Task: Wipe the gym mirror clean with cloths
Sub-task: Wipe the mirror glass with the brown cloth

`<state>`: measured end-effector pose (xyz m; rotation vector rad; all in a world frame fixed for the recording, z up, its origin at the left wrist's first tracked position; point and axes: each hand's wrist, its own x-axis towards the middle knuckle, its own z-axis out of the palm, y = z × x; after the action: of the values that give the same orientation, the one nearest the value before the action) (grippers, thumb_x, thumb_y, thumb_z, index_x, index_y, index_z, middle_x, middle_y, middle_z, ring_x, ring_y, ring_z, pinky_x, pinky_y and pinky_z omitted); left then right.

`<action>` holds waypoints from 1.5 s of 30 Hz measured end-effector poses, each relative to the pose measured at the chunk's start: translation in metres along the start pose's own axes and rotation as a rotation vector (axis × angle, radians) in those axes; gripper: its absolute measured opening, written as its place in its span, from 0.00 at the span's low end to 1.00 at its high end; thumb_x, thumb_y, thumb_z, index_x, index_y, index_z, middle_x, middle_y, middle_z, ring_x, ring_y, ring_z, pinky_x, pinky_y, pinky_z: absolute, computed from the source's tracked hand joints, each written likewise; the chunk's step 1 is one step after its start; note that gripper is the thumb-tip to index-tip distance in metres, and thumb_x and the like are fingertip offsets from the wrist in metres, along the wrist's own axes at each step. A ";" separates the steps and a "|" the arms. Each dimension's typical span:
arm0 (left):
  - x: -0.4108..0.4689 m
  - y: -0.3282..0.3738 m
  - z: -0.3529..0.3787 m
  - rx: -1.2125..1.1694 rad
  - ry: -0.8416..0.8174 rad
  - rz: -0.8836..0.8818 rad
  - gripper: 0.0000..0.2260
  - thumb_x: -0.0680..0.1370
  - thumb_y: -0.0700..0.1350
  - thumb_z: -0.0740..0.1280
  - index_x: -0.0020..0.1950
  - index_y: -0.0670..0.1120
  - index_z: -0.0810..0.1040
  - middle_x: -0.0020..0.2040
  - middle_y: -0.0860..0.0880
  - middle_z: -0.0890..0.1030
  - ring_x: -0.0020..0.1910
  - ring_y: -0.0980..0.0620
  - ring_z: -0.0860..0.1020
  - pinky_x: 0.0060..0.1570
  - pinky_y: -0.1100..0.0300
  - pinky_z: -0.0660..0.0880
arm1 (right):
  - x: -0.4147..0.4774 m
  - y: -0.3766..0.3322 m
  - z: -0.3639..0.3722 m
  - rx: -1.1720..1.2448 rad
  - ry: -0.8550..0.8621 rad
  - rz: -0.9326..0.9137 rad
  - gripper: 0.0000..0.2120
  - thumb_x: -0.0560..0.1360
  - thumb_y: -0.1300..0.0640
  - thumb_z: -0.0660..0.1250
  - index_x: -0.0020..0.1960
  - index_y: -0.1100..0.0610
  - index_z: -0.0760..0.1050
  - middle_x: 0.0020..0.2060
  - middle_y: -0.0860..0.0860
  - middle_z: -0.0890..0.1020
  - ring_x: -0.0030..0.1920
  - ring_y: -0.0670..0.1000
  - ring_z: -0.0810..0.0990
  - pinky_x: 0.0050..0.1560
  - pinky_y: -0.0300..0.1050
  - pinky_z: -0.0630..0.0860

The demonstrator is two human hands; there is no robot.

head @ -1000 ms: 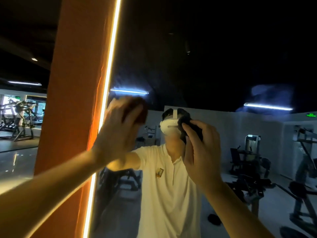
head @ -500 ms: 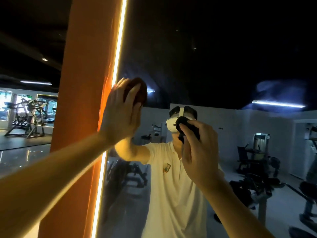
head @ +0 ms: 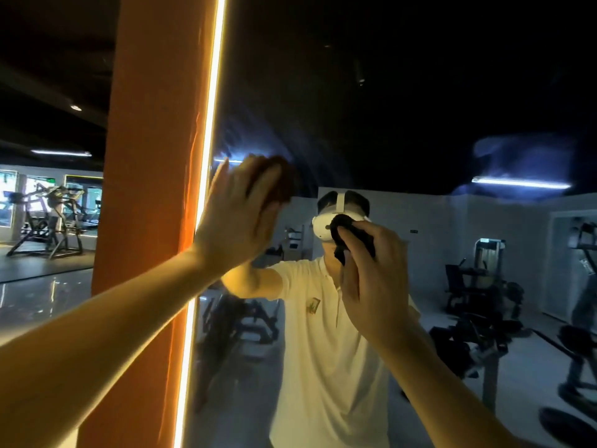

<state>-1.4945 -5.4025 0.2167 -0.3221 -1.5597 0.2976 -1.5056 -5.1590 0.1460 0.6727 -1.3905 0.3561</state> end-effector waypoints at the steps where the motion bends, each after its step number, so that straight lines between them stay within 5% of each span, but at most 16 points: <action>1: 0.003 0.008 0.003 -0.115 0.084 -0.198 0.22 0.86 0.50 0.58 0.78 0.41 0.69 0.77 0.36 0.66 0.77 0.37 0.65 0.80 0.47 0.55 | -0.002 0.000 -0.001 0.011 0.010 0.004 0.17 0.78 0.63 0.65 0.66 0.62 0.78 0.62 0.61 0.78 0.61 0.61 0.77 0.58 0.61 0.76; 3: -0.011 0.048 0.009 -0.263 0.133 -0.314 0.22 0.84 0.45 0.63 0.78 0.42 0.69 0.77 0.35 0.65 0.78 0.36 0.64 0.77 0.40 0.63 | -0.007 -0.001 -0.004 0.030 0.021 0.031 0.20 0.77 0.62 0.68 0.69 0.61 0.75 0.64 0.60 0.76 0.62 0.60 0.76 0.61 0.58 0.75; 7: -0.088 0.106 0.007 -0.288 -0.047 0.085 0.28 0.80 0.44 0.70 0.79 0.46 0.66 0.78 0.39 0.66 0.80 0.38 0.62 0.79 0.42 0.61 | -0.020 0.006 -0.009 -0.049 -0.074 0.029 0.28 0.74 0.57 0.71 0.73 0.60 0.72 0.67 0.62 0.74 0.65 0.63 0.74 0.67 0.57 0.69; 11: -0.084 0.067 -0.014 -0.110 -0.228 0.463 0.28 0.79 0.46 0.69 0.79 0.47 0.66 0.77 0.39 0.69 0.78 0.38 0.65 0.80 0.45 0.58 | -0.037 0.012 -0.017 -0.058 -0.139 -0.075 0.23 0.74 0.64 0.70 0.69 0.61 0.76 0.65 0.59 0.75 0.66 0.62 0.74 0.68 0.60 0.70; 13: -0.053 0.040 -0.015 -0.076 -0.126 0.314 0.23 0.82 0.48 0.66 0.76 0.45 0.71 0.74 0.38 0.71 0.72 0.39 0.70 0.77 0.47 0.59 | -0.040 0.011 -0.020 -0.036 -0.113 -0.042 0.24 0.74 0.66 0.70 0.70 0.61 0.76 0.64 0.59 0.76 0.65 0.61 0.75 0.67 0.57 0.70; 16: -0.030 0.016 -0.009 -0.171 0.054 -0.234 0.22 0.85 0.48 0.60 0.77 0.39 0.70 0.75 0.34 0.68 0.73 0.35 0.69 0.77 0.40 0.62 | -0.039 0.010 -0.023 -0.024 -0.076 -0.005 0.25 0.74 0.64 0.70 0.71 0.58 0.72 0.64 0.58 0.75 0.65 0.61 0.75 0.66 0.56 0.72; 18: -0.053 0.036 -0.001 -0.284 0.080 -0.309 0.22 0.84 0.45 0.61 0.77 0.38 0.69 0.76 0.34 0.66 0.75 0.35 0.67 0.74 0.38 0.66 | -0.040 0.008 -0.027 -0.019 -0.097 0.010 0.26 0.74 0.65 0.70 0.71 0.58 0.72 0.65 0.58 0.76 0.65 0.61 0.75 0.66 0.58 0.72; 21: -0.138 0.079 0.003 -0.278 -0.117 0.061 0.19 0.85 0.46 0.60 0.77 0.44 0.72 0.75 0.38 0.70 0.76 0.38 0.67 0.72 0.38 0.69 | -0.047 0.001 -0.037 -0.007 -0.156 0.016 0.25 0.74 0.65 0.70 0.71 0.60 0.75 0.65 0.57 0.75 0.66 0.60 0.74 0.67 0.58 0.72; 23: -0.190 0.081 -0.003 -0.184 -0.257 0.432 0.19 0.88 0.45 0.51 0.78 0.50 0.70 0.75 0.43 0.72 0.79 0.42 0.63 0.79 0.39 0.59 | -0.056 -0.004 -0.038 -0.011 -0.194 -0.009 0.24 0.73 0.66 0.72 0.69 0.60 0.76 0.64 0.55 0.73 0.65 0.58 0.73 0.67 0.55 0.72; 25: -0.197 0.061 -0.012 -0.052 -0.348 0.760 0.23 0.87 0.42 0.44 0.80 0.53 0.65 0.76 0.46 0.72 0.79 0.44 0.61 0.81 0.39 0.48 | -0.064 -0.007 -0.034 0.009 -0.209 -0.036 0.23 0.73 0.66 0.71 0.68 0.60 0.77 0.63 0.55 0.74 0.64 0.58 0.74 0.67 0.54 0.71; 27: -0.164 0.040 -0.015 0.085 -0.366 0.918 0.25 0.84 0.39 0.46 0.81 0.52 0.63 0.76 0.44 0.72 0.78 0.40 0.66 0.79 0.35 0.52 | -0.068 -0.009 -0.029 0.020 -0.219 -0.038 0.22 0.73 0.67 0.70 0.68 0.60 0.77 0.62 0.56 0.76 0.64 0.59 0.75 0.67 0.55 0.71; 29: -0.124 0.025 -0.011 0.124 -0.267 0.743 0.21 0.85 0.39 0.52 0.79 0.48 0.66 0.75 0.42 0.72 0.76 0.37 0.69 0.76 0.34 0.61 | -0.070 -0.013 -0.025 0.031 -0.224 -0.025 0.22 0.74 0.66 0.68 0.68 0.60 0.77 0.62 0.57 0.77 0.64 0.60 0.76 0.66 0.57 0.72; 34: -0.082 0.020 -0.007 -0.183 0.023 -0.162 0.20 0.84 0.46 0.62 0.75 0.39 0.69 0.75 0.35 0.67 0.75 0.34 0.67 0.76 0.33 0.60 | -0.074 -0.029 -0.012 0.074 -0.209 -0.029 0.18 0.78 0.62 0.63 0.67 0.59 0.76 0.62 0.56 0.76 0.63 0.59 0.76 0.66 0.58 0.73; 36: -0.117 0.046 -0.004 -0.243 0.009 -0.085 0.21 0.82 0.43 0.64 0.74 0.40 0.70 0.74 0.37 0.69 0.75 0.36 0.68 0.79 0.40 0.59 | -0.078 -0.032 -0.011 0.067 -0.221 -0.032 0.18 0.78 0.60 0.62 0.66 0.59 0.78 0.61 0.57 0.77 0.63 0.59 0.77 0.64 0.59 0.74; 42: -0.203 0.026 -0.019 0.124 -0.377 0.831 0.33 0.80 0.45 0.66 0.83 0.51 0.57 0.81 0.40 0.62 0.83 0.35 0.51 0.80 0.34 0.47 | -0.077 -0.034 -0.010 0.056 -0.224 -0.056 0.19 0.76 0.63 0.63 0.66 0.59 0.77 0.59 0.58 0.79 0.62 0.59 0.75 0.65 0.61 0.73; 45: -0.133 0.006 -0.021 0.159 -0.207 0.628 0.20 0.85 0.40 0.58 0.79 0.47 0.67 0.77 0.40 0.67 0.77 0.35 0.65 0.77 0.34 0.54 | -0.073 -0.036 -0.006 0.067 -0.213 -0.052 0.19 0.76 0.63 0.64 0.66 0.59 0.77 0.59 0.58 0.79 0.62 0.59 0.75 0.65 0.61 0.73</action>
<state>-1.4720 -5.4481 0.0923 -0.6708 -1.5925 0.9628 -1.4919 -5.1718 0.0662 0.8190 -1.5649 0.2970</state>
